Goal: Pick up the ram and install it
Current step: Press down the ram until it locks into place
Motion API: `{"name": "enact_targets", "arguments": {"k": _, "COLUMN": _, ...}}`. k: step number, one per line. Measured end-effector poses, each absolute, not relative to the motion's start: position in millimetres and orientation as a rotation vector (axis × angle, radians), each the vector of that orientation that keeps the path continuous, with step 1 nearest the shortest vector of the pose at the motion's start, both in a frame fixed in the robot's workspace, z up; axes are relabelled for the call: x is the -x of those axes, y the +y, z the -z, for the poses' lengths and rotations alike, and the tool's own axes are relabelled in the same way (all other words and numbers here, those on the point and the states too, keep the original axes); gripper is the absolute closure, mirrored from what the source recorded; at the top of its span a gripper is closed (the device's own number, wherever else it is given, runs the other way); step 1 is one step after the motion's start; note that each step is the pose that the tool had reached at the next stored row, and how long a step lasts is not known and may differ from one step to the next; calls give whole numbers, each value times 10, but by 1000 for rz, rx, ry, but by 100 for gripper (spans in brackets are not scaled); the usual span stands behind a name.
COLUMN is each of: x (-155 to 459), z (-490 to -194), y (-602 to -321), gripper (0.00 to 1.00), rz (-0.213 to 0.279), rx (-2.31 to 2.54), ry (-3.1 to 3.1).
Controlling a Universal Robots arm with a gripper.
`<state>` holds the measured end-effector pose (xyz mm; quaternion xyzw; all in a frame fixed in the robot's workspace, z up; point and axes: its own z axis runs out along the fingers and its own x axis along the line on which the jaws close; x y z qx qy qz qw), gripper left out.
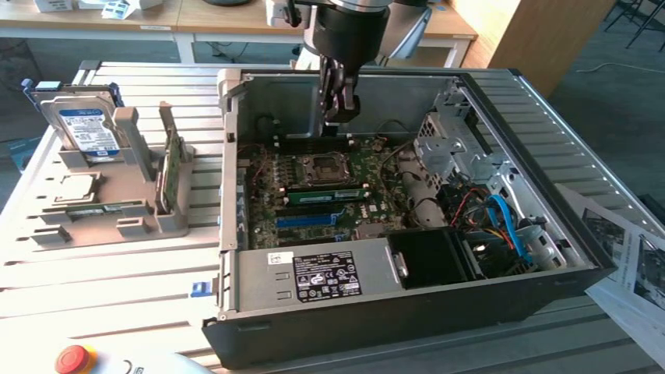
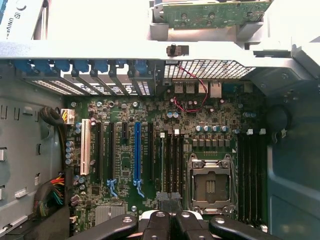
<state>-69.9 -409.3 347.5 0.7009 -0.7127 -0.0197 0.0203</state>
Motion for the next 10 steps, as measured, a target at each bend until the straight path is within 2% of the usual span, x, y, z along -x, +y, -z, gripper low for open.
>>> {"name": "enact_targets", "arguments": {"k": 10, "x": 699, "z": -3475, "y": -4093, "gripper": 89, "rz": 63, "rx": -2106, "ry": -2277}}
